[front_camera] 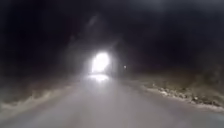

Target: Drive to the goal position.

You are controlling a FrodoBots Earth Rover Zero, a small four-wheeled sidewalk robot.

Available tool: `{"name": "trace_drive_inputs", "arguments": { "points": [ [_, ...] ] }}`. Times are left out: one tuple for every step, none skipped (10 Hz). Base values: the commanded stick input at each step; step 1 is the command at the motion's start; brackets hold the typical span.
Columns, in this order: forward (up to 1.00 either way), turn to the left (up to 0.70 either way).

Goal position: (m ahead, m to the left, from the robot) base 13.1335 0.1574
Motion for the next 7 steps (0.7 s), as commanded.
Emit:
{"name": "trace_drive_inputs", "arguments": {
  "points": [
    [1.00,0.05],
    [1.00,0.06],
    [1.00,0.06],
    [1.00,0.10],
    [1.00,0.13],
    [1.00,0.09],
    [1.00,0.07]
  ]
}}
